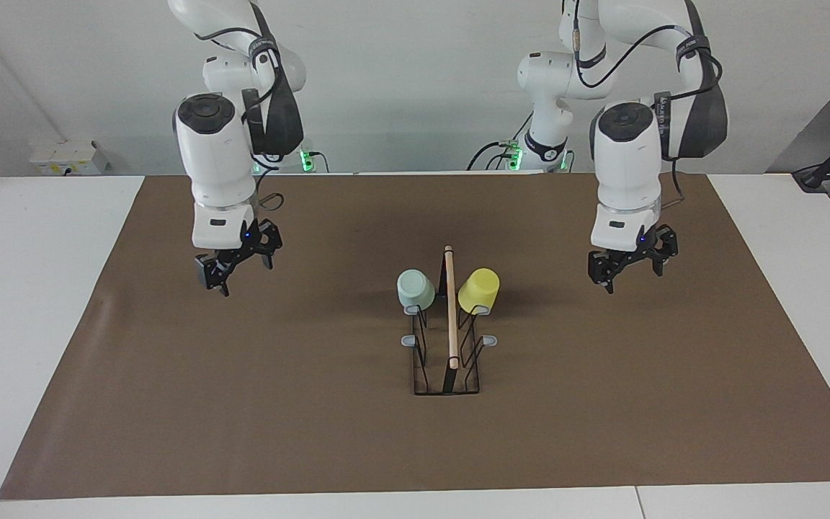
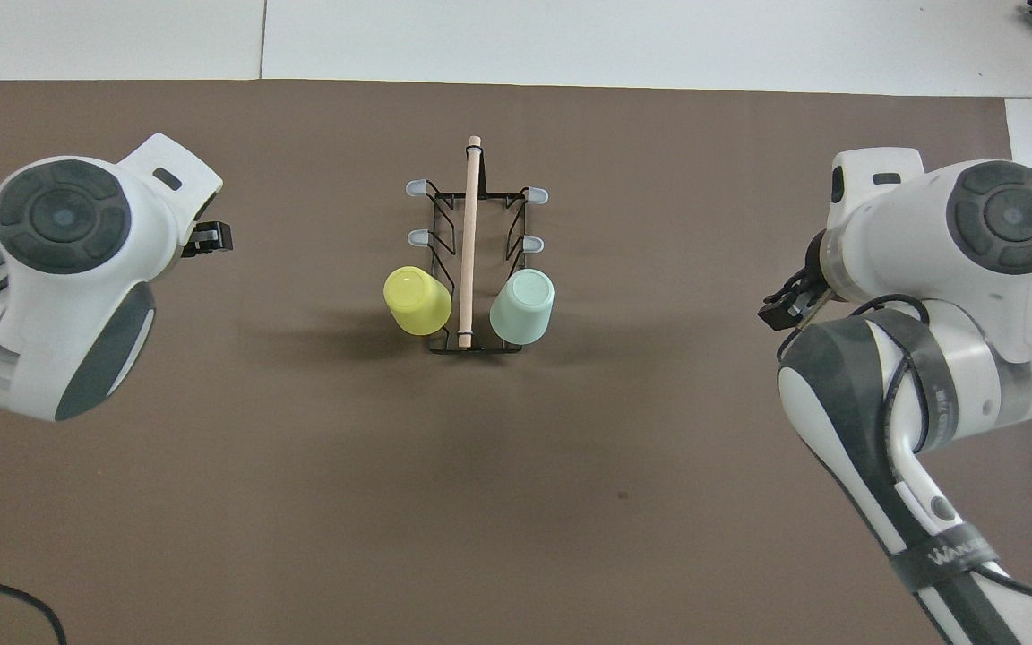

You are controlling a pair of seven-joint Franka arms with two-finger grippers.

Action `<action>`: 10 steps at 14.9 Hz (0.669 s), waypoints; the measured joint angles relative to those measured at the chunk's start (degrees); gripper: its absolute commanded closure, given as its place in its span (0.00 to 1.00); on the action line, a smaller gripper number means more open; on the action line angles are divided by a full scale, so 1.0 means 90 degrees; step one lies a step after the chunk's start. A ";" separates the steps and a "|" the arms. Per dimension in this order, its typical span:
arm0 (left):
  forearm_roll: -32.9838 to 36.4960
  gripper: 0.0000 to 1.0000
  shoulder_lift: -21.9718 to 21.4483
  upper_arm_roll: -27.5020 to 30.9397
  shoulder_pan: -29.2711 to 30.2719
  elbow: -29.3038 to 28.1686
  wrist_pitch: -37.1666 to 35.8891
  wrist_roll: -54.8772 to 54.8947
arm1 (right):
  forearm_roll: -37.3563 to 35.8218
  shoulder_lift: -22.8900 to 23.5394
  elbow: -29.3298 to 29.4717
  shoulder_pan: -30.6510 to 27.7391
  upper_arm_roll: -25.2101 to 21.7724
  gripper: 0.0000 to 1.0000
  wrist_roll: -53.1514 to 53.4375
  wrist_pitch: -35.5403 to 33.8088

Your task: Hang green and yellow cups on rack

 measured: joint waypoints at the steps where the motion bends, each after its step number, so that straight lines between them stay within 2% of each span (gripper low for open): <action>1: -0.0291 0.00 -0.0076 0.0002 0.0162 -0.0004 -0.0001 0.0440 | -0.0005 -0.0087 0.0008 0.0098 0.0008 0.00 0.0739 -0.0214; 3: -0.0855 0.00 -0.0222 0.0007 0.0456 -0.0008 -0.0042 0.1189 | -0.0005 -0.0313 0.0053 0.0158 0.0016 0.00 0.1963 -0.0557; 5: -0.1492 0.00 -0.0378 0.0012 0.0719 -0.0006 -0.0294 0.1945 | -0.0005 -0.0568 0.0177 0.0121 -0.0028 0.00 0.2610 -0.0926; 7: -0.2026 0.00 -0.0556 0.0029 0.1016 0.0026 -0.0725 0.2860 | 0.0105 -0.0733 0.0499 0.0012 -0.0091 0.00 0.2882 -0.1556; 10: -0.2366 0.00 -0.0732 0.0077 0.1414 0.0322 -0.1606 0.3893 | 0.0659 -0.0772 0.1193 -0.0541 -0.0110 0.00 0.2945 -0.2683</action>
